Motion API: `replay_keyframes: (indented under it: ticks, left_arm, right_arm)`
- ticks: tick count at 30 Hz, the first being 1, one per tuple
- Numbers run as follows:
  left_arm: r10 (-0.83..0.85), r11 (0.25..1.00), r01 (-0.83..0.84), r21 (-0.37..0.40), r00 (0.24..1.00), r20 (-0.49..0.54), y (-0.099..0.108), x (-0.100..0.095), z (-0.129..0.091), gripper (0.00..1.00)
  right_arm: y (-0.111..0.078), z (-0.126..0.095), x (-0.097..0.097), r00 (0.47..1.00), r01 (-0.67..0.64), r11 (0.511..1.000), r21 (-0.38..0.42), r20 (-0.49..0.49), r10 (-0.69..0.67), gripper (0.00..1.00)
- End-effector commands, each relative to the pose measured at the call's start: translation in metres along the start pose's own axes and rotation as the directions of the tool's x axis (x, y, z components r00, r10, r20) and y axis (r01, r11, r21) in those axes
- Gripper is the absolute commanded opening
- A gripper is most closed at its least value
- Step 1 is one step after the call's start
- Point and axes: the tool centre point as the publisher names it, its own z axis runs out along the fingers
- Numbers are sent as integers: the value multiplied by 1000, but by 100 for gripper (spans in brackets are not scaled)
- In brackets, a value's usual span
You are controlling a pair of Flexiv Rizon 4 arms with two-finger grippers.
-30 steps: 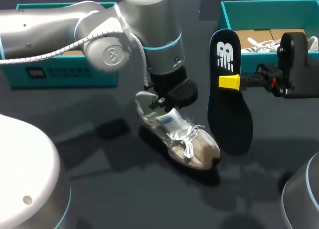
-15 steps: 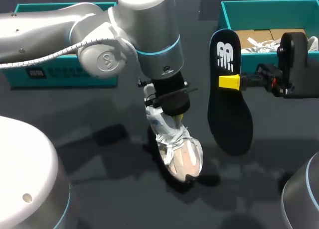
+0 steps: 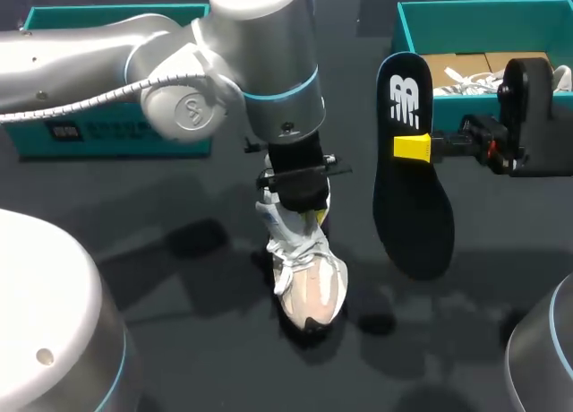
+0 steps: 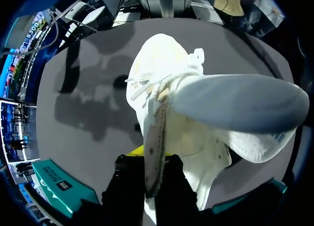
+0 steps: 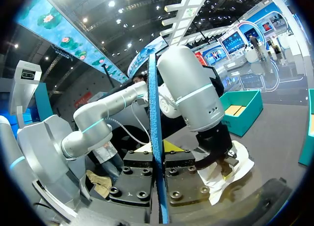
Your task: Take the shoe out of the shoebox, open the shoe tongue, remove and reinsert the insole, then place the shoe into the shoebox
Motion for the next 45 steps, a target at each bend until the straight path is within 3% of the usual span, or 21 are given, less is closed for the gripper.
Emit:
replay_keyframes:
  ticks: [1,25,38,39,45]
  left_arm:
    - [14,1000,-14,9,1000,-13,1,-9,6,0]
    - [65,996,-56,68,990,-127,3,-26,55,0]
    - [71,996,-60,60,979,-191,3,-40,80,0]
    - [71,996,-61,60,979,-192,3,-40,81,15]
    - [61,997,-51,58,981,-187,4,-43,82,45]
  right_arm:
    - [0,2,-1,1000,-1,1000,0,0,1,0]
    - [0,2,-1,1000,-1,1000,0,0,1,0]
    - [0,2,-1,1000,-1,1000,0,0,1,0]
    - [0,2,-1,1000,-1,1000,0,0,1,0]
    - [0,2,-1,1000,-1,1000,0,0,1,0]
